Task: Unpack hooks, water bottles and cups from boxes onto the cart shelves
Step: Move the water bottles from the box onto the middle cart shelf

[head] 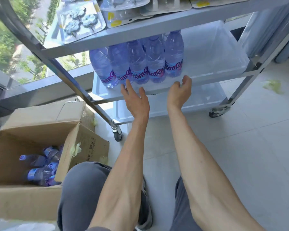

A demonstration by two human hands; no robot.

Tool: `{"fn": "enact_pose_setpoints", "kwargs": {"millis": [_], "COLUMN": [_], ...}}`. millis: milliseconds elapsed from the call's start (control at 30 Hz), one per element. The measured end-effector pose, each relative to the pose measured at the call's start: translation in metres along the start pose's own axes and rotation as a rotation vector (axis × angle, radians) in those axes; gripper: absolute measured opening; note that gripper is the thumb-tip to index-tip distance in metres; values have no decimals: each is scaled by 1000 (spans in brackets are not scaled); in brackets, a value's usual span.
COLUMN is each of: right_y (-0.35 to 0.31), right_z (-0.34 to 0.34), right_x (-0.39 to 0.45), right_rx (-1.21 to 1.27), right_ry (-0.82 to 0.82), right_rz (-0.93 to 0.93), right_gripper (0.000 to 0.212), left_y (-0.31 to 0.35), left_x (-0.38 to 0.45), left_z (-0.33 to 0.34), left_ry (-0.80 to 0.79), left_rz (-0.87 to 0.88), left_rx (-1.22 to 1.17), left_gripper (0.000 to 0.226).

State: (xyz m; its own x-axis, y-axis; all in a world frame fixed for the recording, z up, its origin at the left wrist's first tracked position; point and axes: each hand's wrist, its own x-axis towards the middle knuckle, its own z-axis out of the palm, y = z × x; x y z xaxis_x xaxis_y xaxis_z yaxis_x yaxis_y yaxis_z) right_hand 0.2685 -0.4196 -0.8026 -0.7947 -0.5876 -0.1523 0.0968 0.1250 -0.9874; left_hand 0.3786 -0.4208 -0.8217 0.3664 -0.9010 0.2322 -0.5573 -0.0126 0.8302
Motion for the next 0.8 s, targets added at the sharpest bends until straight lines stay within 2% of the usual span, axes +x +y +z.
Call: {"fn": "enact_pose_setpoints", "kwargs": {"millis": [167,300,400,567,800], "right_y": [12,13,5,-9,14], "right_z": [-22,-21,-7,35,106], "right_x": [-75,-132,-160,-211,-278], "right_rx": [-97,-200,-214,-236,-305], "right_ry": [-77,-309,-456,-616,-781], "right_rz": [8,34,17,5,33], "right_gripper": [31,29,31,28,31], "left_y": [-11,-29,-50,-90,-168], "left_x": [-21,-15,-7,-1,25], "left_z": [-88,-167,-211,-257,-298], "left_ry": [94,92,51,103,190], "left_rz": [-33,-326,-434,-500,-577], "left_rx": [50,119,153,173,178], "left_gripper": [46,32,40,37,40]}}
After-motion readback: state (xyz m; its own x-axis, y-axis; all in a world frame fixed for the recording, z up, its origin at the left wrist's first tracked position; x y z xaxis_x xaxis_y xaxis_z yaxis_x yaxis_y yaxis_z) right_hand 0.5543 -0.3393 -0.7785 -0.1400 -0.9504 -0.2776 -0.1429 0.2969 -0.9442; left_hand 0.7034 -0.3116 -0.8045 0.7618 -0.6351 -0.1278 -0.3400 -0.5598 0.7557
